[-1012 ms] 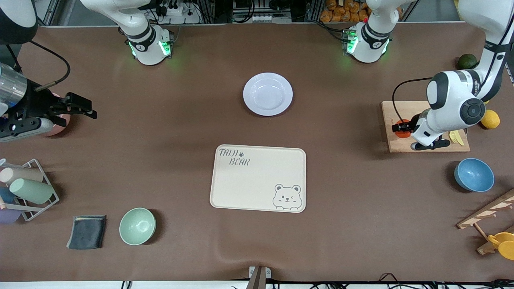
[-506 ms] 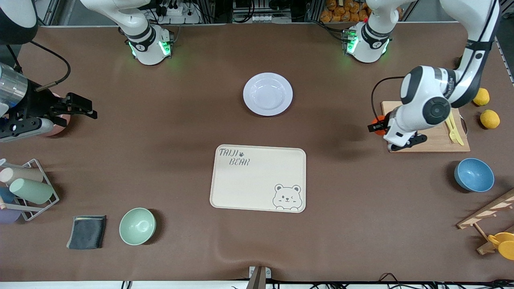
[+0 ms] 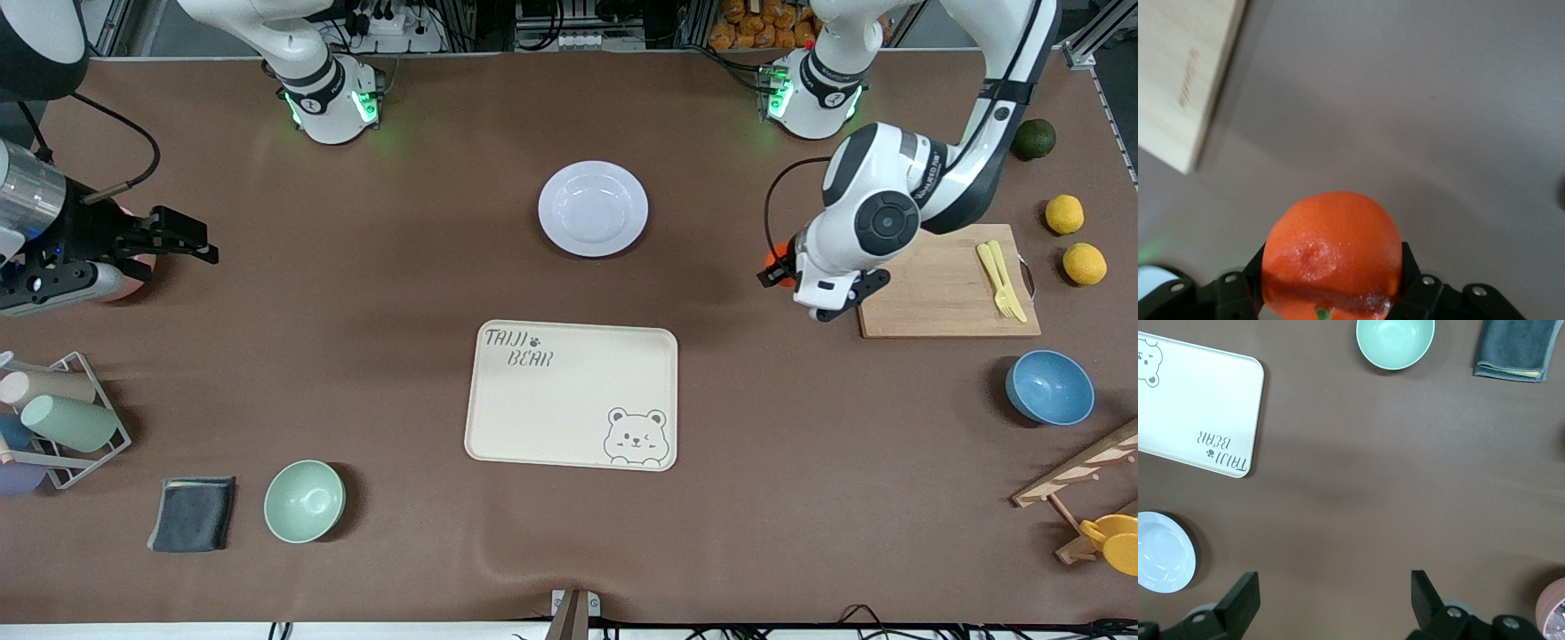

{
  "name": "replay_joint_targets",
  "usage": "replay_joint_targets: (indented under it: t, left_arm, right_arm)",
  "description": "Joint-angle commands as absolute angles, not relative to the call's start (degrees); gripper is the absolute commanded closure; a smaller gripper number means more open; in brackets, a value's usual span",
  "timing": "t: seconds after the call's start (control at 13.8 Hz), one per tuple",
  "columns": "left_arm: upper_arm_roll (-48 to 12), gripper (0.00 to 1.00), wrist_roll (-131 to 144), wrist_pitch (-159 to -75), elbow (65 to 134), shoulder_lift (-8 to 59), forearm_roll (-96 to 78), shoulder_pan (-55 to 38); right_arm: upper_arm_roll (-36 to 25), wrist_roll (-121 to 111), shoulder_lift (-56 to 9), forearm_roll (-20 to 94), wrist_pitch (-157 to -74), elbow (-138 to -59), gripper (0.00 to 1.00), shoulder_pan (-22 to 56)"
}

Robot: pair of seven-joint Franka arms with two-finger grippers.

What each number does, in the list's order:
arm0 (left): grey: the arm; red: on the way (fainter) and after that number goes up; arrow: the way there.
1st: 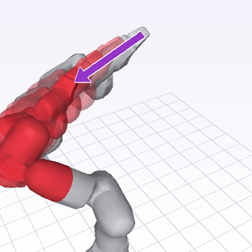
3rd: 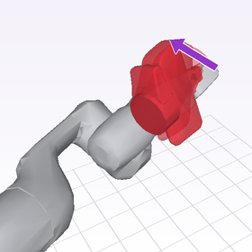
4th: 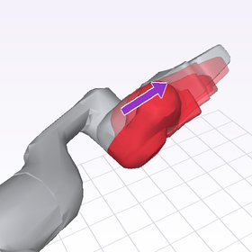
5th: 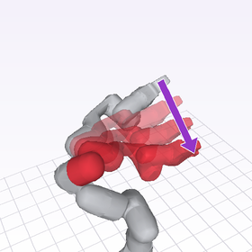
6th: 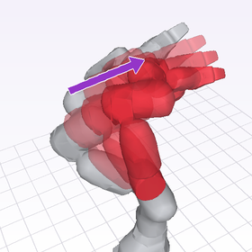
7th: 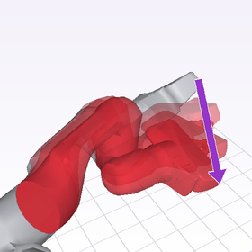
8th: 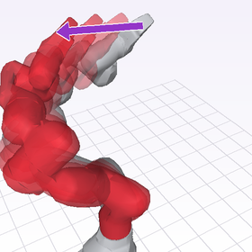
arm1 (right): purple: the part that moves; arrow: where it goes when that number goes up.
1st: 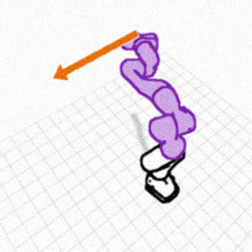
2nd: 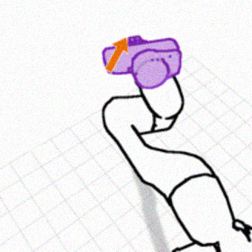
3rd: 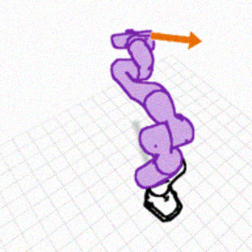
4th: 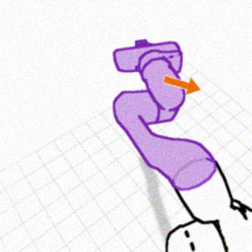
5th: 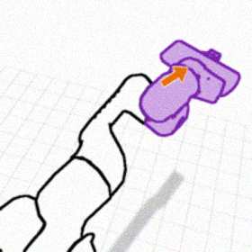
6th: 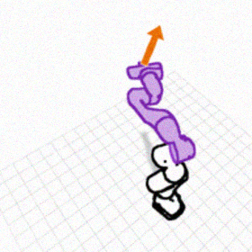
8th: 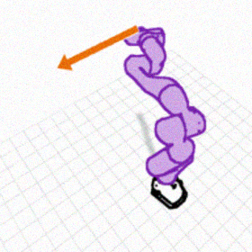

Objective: Place orange and plate with both arms
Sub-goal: 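Lift the orange with the left gripper and carry it over the plate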

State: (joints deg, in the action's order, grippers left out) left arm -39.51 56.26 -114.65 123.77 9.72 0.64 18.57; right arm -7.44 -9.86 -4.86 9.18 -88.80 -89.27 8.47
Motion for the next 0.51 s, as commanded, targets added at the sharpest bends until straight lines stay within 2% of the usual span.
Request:
replay_joint_targets:
  t: [0.0, 0.43]
  left_arm:
    - [-43.14, 0.90, 63.86, -112.68, 121.82, 9.32, -2.28, 19.07]
    - [-45.97, 0.90, 75.56, -112.59, 118.92, 10.20, -6.50, 15.66]
  right_arm:
    - [-7.56, -10.55, -5.19, 10.11, -88.68, -88.68, 0.00, 8.61]
    - [-7.56, -10.55, -5.27, 10.11, -88.68, -88.68, 0.00, 8.61]
